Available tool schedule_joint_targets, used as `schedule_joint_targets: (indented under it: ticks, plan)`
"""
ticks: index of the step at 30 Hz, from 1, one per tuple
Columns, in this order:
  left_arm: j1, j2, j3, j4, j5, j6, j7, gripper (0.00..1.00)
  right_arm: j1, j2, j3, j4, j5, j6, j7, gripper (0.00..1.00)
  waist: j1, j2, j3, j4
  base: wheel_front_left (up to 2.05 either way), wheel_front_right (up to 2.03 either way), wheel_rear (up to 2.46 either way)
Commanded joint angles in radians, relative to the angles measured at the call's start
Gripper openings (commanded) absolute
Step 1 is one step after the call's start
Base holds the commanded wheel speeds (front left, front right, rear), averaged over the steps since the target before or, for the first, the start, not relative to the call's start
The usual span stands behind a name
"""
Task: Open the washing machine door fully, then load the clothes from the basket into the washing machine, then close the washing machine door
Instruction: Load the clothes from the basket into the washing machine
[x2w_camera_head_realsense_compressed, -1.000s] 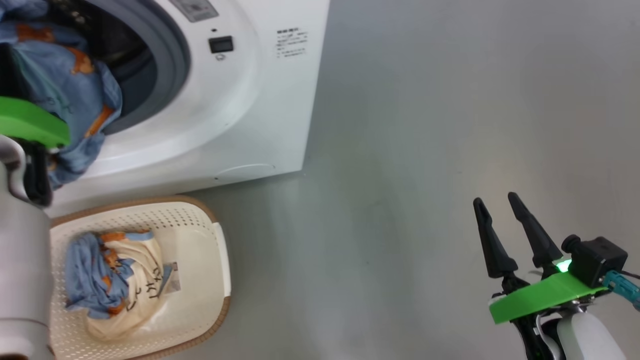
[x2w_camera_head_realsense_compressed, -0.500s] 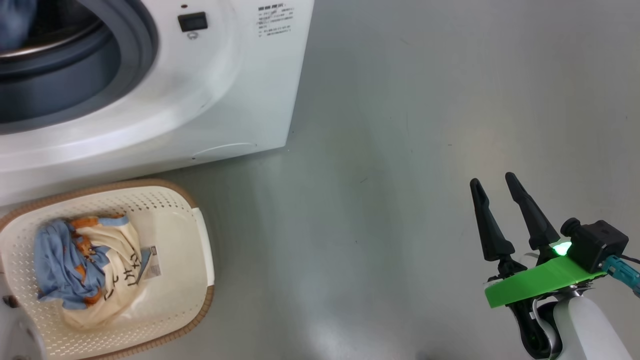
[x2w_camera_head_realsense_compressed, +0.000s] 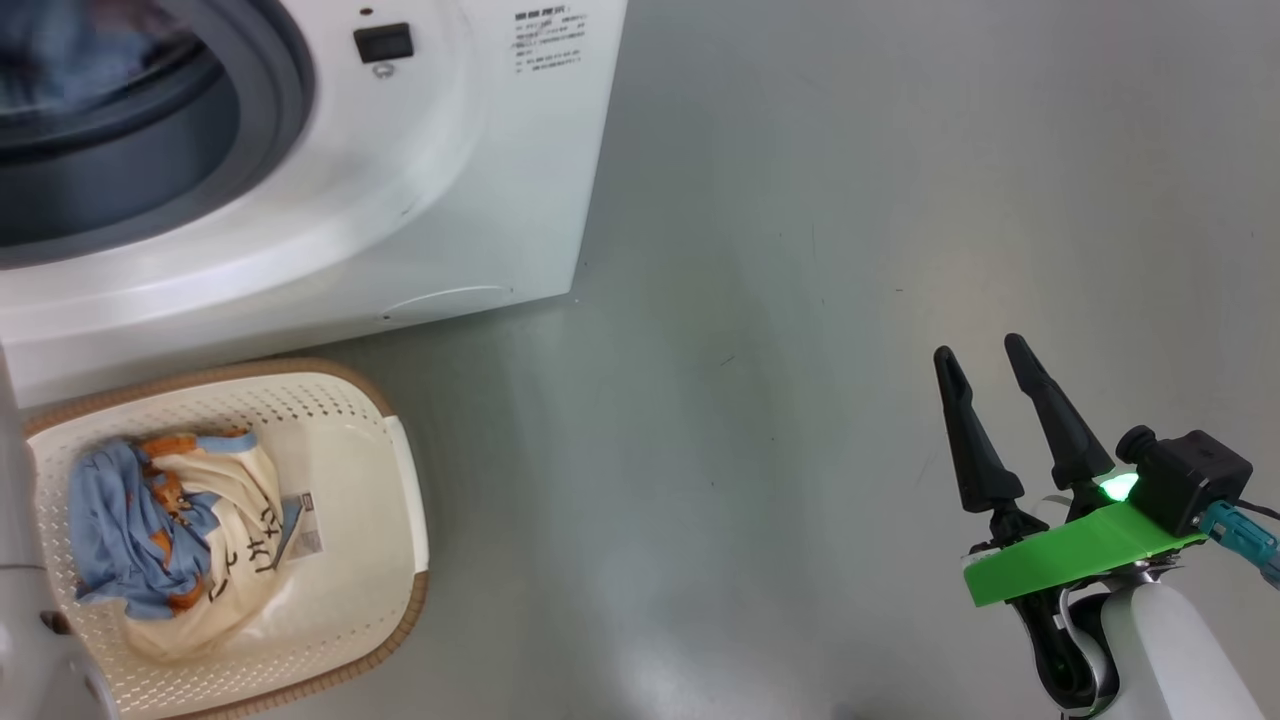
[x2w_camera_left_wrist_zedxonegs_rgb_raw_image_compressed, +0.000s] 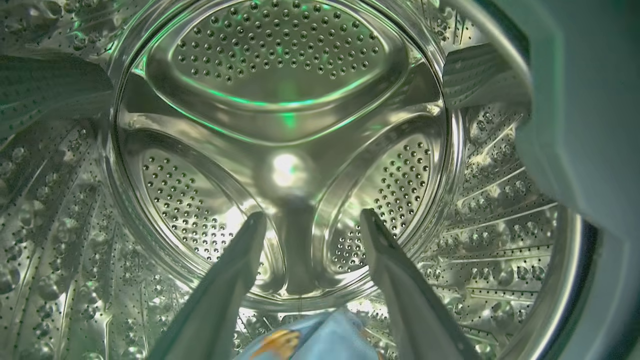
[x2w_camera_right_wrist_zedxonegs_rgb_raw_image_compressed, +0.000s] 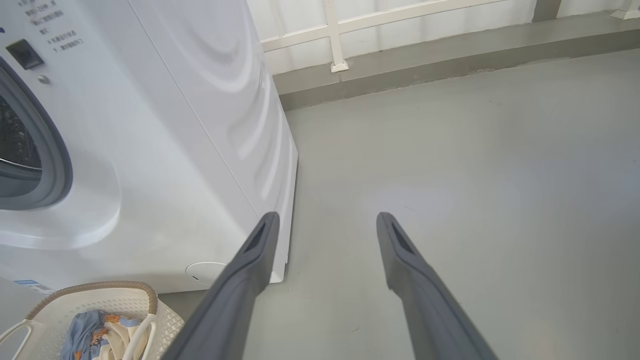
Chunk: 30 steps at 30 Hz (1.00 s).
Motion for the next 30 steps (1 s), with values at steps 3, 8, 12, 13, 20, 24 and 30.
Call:
schedule_joint_targets:
  ticks: [3, 8, 12, 13, 20, 24, 30]
  plan:
    - [0.032, 0.034, 0.016, -0.014, 0.015, -0.003, -0.005, 1.0, 0.006, -0.008, 0.026, -0.02, -0.001, 0.002, -0.012, 1.0, 0.0, 0.0, -0.006, 0.002, 0.0, 0.0, 0.0]
    - [0.067, 0.024, 0.016, -0.002, 0.019, -0.003, -0.005, 1.0, 0.009, -0.013, 0.031, -0.019, 0.0, 0.002, -0.012, 1.0, 0.0, 0.0, -0.019, 0.006, 0.0, 0.0, 0.0]
    - [0.123, 0.007, 0.019, 0.003, 0.011, -0.003, -0.005, 1.0, 0.018, -0.02, 0.031, -0.016, 0.0, 0.002, -0.012, 1.0, 0.0, 0.0, -0.037, 0.014, 0.0, 0.0, 0.0]
    - [0.138, 0.003, 0.019, 0.003, 0.009, -0.003, -0.005, 1.0, 0.021, -0.022, 0.031, -0.015, -0.001, 0.002, -0.012, 1.0, 0.0, 0.0, -0.042, 0.016, 0.0, 0.0, 0.0]
    - [0.264, -0.038, 0.012, -0.025, 0.007, -0.003, -0.005, 1.0, 0.048, -0.039, 0.019, -0.01, -0.003, 0.002, -0.012, 1.0, 0.0, 0.0, -0.087, 0.044, 0.0, 0.0, 0.0]
    - [0.338, -0.061, 0.009, -0.054, 0.005, -0.003, -0.005, 1.0, 0.063, -0.049, 0.01, -0.008, -0.003, 0.002, -0.012, 1.0, 0.0, 0.0, -0.112, 0.064, 0.0, 0.0, 0.0]
    - [0.442, -0.086, 0.001, -0.105, 0.001, -0.003, -0.005, 1.0, 0.089, -0.065, -0.001, -0.004, -0.003, 0.002, -0.012, 1.0, 0.0, 0.0, -0.148, 0.095, 0.0, 0.0, 0.0]
